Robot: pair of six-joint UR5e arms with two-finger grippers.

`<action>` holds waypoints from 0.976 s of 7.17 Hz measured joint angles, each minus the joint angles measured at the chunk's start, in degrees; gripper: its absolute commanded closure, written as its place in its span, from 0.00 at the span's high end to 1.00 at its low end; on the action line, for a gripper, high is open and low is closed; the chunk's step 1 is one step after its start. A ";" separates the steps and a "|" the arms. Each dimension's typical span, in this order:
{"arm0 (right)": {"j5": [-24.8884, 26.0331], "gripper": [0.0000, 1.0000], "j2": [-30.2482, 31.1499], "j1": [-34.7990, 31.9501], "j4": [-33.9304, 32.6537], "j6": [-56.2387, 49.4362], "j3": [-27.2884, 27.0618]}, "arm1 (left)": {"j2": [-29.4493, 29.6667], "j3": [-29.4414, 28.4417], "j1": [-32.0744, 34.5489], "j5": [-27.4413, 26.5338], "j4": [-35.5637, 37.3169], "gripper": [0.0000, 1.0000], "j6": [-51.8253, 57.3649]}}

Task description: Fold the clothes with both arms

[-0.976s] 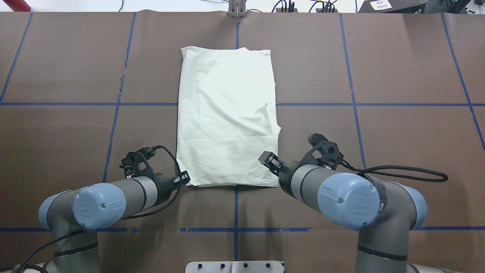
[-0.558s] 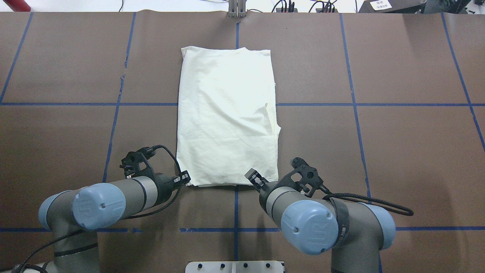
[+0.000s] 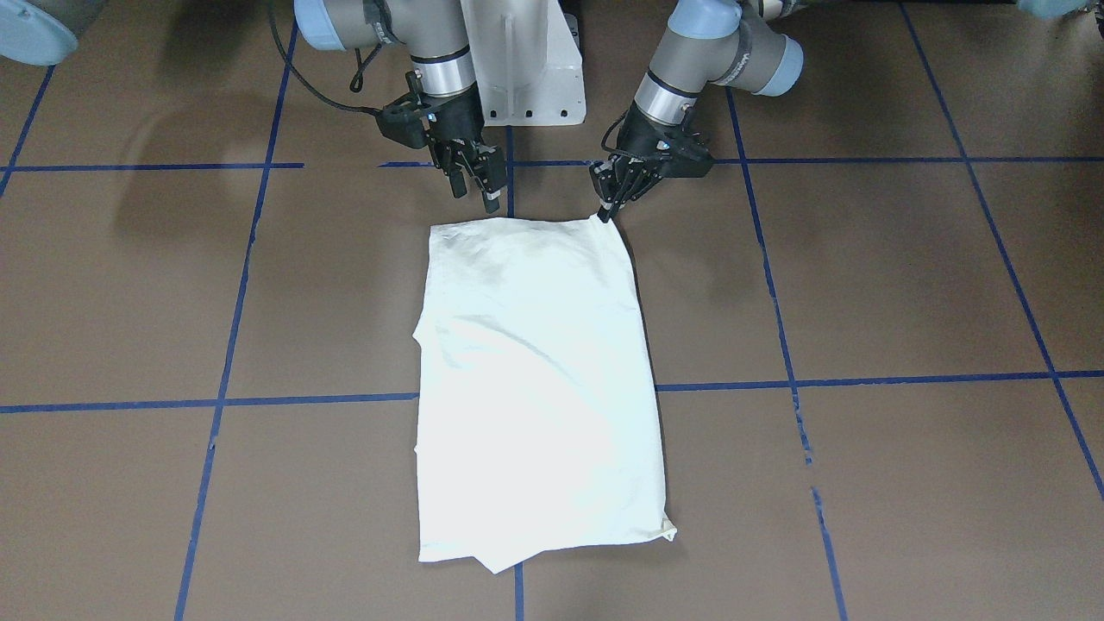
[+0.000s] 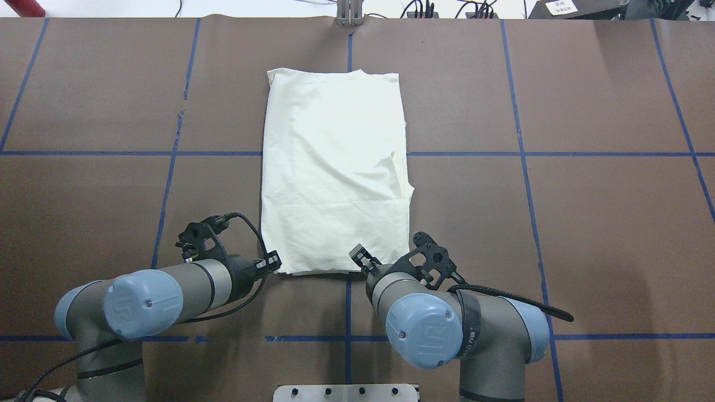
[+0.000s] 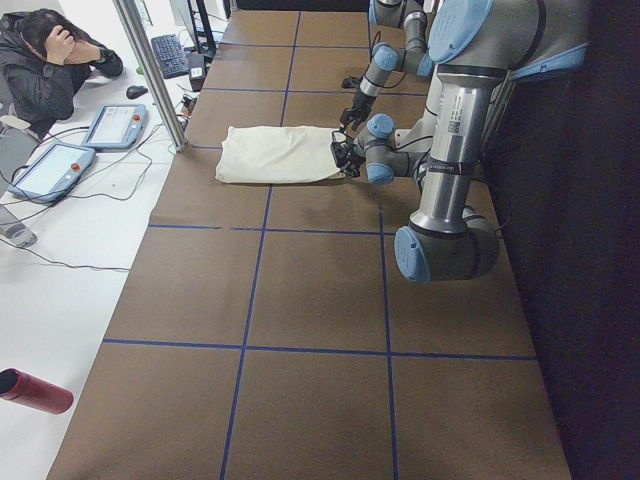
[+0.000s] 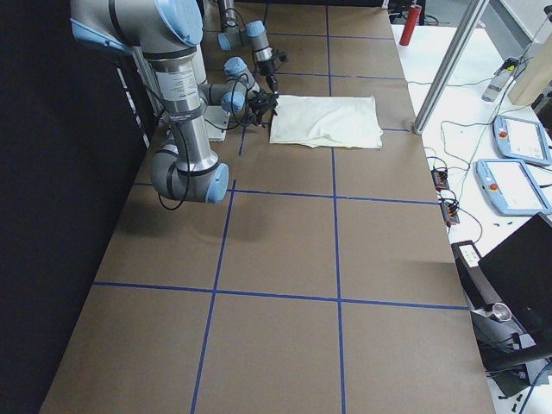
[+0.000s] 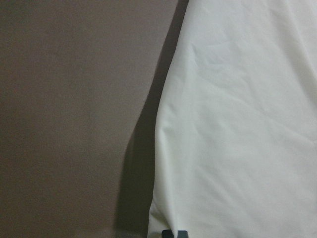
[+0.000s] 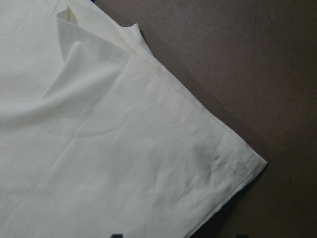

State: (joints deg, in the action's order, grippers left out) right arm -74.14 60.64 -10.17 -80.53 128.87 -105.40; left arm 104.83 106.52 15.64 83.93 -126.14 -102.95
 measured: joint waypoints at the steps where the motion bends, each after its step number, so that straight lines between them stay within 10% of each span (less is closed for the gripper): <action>1: 0.08 0.81 -1.24 -0.32 0.06 0.06 1.78 | -0.19 0.45 0.00 0.00 0.01 0.00 0.02; 7: 0.13 0.81 -3.57 -0.73 0.22 1.81 6.47 | -0.42 0.96 0.00 0.00 0.02 0.00 0.01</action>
State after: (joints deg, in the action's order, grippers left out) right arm -74.01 57.08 -10.89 -80.31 130.69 -98.93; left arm 104.41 107.47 15.64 83.93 -126.12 -102.95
